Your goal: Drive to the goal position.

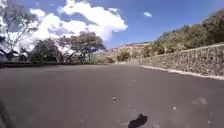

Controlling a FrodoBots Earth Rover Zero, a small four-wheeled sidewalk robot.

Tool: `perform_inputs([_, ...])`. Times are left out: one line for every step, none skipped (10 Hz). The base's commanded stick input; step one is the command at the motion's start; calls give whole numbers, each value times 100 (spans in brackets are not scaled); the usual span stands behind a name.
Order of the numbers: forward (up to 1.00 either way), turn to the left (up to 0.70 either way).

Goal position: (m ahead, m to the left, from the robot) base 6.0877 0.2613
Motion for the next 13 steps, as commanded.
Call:
perform_inputs([50, 0])
perform_inputs([50, 0])
perform_inputs([50, 0])
perform_inputs([50, 0])
perform_inputs([50, 0])
perform_inputs([50, 0])
perform_inputs([50, 0])
perform_inputs([50, 0])
perform_inputs([50, 0])
perform_inputs([50, 0])
perform_inputs([50, 0])
perform_inputs([50, 0])
perform_inputs([50, 0])
